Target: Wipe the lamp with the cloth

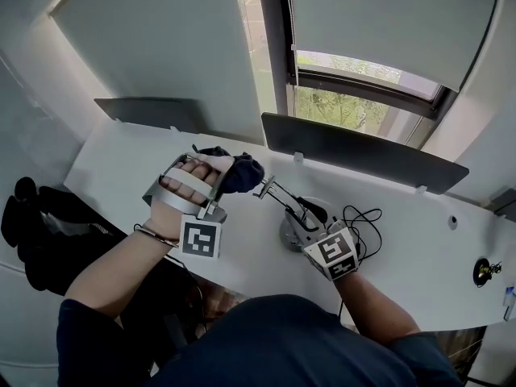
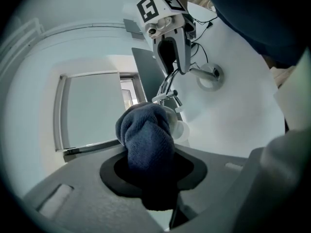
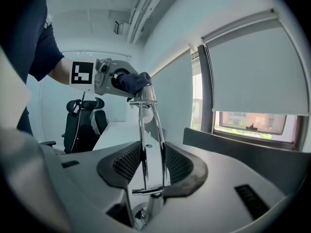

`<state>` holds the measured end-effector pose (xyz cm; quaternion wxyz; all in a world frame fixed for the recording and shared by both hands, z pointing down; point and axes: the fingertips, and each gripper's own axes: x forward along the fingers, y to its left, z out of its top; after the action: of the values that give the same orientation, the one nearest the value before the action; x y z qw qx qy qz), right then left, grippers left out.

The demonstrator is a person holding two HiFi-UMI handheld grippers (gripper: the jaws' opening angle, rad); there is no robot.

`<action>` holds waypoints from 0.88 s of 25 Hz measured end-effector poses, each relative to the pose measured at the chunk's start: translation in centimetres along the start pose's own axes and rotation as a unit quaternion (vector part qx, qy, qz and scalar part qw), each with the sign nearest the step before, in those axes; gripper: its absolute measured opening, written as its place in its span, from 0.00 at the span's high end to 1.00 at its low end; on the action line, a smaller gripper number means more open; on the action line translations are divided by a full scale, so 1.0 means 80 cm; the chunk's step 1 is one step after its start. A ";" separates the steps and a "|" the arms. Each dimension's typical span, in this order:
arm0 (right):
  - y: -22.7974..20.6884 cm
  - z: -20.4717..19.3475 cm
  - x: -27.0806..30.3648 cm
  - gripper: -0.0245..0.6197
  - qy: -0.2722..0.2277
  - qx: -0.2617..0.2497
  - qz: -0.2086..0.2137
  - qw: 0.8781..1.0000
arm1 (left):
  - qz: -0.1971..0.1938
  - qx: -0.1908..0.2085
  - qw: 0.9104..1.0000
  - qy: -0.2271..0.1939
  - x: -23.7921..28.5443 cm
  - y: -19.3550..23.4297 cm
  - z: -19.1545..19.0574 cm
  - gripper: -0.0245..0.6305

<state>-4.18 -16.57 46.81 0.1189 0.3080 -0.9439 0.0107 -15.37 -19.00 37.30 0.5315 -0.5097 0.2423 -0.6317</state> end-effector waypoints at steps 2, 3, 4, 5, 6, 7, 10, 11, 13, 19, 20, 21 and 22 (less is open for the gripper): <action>-0.002 0.001 0.001 0.72 0.001 0.001 -0.002 1.000 | -0.005 -0.017 1.000 0.000 -0.004 -0.006 0.003 0.76; -0.003 0.002 0.001 0.72 0.001 0.002 -0.002 1.000 | -0.006 -0.028 1.000 -0.001 -0.005 -0.008 0.004 0.76; -0.003 0.003 0.001 0.72 0.001 0.002 -0.003 1.000 | -0.007 -0.041 0.999 -0.003 -0.007 -0.010 0.006 0.76; -0.003 0.003 0.001 0.72 0.001 0.002 -0.004 1.000 | -0.007 -0.055 0.998 -0.005 -0.010 -0.013 0.008 0.76; -0.003 0.003 0.001 0.72 0.001 0.002 -0.004 1.000 | -0.008 -0.068 0.998 -0.006 -0.013 -0.015 0.012 0.76; -0.002 0.003 0.001 0.72 0.001 0.002 -0.005 1.000 | -0.008 -0.077 0.997 -0.008 -0.016 -0.017 0.015 0.76; -0.003 0.002 0.002 0.72 0.002 0.003 -0.007 1.000 | -0.017 -0.079 0.997 -0.012 -0.021 -0.030 0.027 0.76; -0.004 0.002 0.002 0.72 0.003 0.004 -0.007 1.000 | -0.024 -0.076 0.997 -0.014 -0.022 -0.035 0.033 0.76; -0.005 0.003 0.002 0.72 0.003 0.005 -0.009 1.000 | -0.040 -0.082 0.996 -0.024 -0.023 -0.044 0.046 0.76; -0.005 0.003 0.002 0.72 0.003 0.007 -0.011 1.000 | -0.066 -0.117 0.990 -0.044 -0.024 -0.056 0.074 0.76; -0.005 0.003 0.002 0.72 0.002 0.007 -0.011 1.000 | -0.061 -0.125 0.989 -0.045 -0.024 -0.054 0.076 0.76; -0.005 0.003 0.001 0.72 0.002 0.008 -0.011 1.000 | -0.055 -0.136 0.988 -0.046 -0.023 -0.051 0.077 0.76; -0.005 0.002 0.001 0.72 0.001 0.008 -0.012 1.000 | -0.049 -0.148 0.987 -0.047 -0.024 -0.049 0.078 0.76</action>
<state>-4.06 -16.95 46.64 0.1176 0.3202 -0.9399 0.0175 -11.60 -14.55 42.18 0.4294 -0.6228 0.2824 -0.5899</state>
